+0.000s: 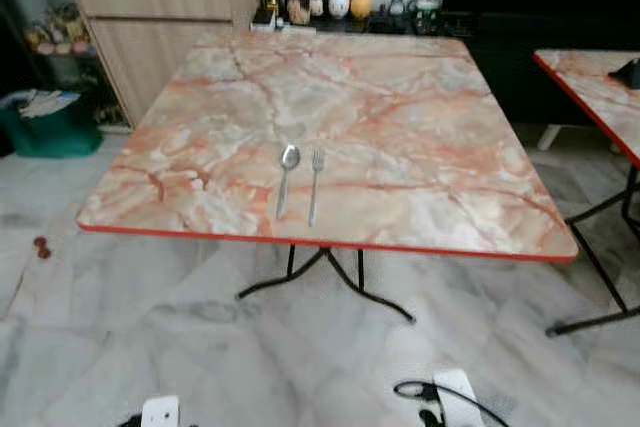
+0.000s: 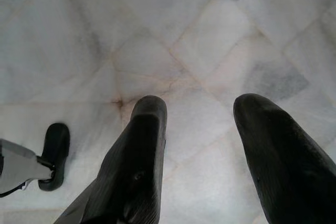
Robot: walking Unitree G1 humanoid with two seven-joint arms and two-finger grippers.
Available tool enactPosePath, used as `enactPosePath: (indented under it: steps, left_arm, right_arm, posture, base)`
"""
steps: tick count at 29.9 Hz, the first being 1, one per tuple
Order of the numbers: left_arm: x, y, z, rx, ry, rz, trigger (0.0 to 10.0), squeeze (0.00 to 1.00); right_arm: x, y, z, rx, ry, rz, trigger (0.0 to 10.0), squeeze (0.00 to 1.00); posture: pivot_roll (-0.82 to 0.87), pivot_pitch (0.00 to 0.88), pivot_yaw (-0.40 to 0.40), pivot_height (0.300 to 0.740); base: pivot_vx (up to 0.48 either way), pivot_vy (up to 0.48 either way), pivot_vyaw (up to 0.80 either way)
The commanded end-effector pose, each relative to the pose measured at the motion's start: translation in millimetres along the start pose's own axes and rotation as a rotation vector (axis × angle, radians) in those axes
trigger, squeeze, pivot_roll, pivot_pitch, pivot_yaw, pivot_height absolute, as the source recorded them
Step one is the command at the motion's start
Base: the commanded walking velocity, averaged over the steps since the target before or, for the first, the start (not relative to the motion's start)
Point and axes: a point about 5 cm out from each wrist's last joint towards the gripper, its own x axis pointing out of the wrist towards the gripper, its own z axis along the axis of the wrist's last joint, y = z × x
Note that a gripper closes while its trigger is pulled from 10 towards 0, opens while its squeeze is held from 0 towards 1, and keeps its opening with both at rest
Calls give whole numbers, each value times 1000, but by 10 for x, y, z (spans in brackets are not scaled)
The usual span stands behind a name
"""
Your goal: Setting the table
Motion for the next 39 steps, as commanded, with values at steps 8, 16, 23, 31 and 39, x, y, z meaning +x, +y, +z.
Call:
enactPosePath:
  steps: [8,16,23,31,39]
  left_arm:
    - [1,-13,1,-4,0,-6,10000,0]
    - [1,-14,-3,-1,2,-4,10000,0]
    - [2,-20,-4,2,5,-2,10000,0]
    - [4,-32,-3,0,5,-3,10000,0]
    - [3,-52,-3,1,2,-5,10000,0]
  right_arm:
    - [2,36,-12,-4,6,1,10000,0]
    - [7,45,9,-1,1,2,10000,0]
    - [9,37,19,2,0,0,10000,0]
    - [7,7,29,7,-6,-4,10000,0]
    - [3,-6,15,6,-1,-8,10000,0]
  posture:
    - [-40,0,-5,740]
    - [-39,0,-6,740]
    - [-39,0,-8,740]
    - [-39,0,-8,740]
    - [-39,0,-8,740]
  base:
    - [0,0,0]
    - [90,0,0]
    - [272,0,0]
    - [282,0,0]
    - [281,0,0]
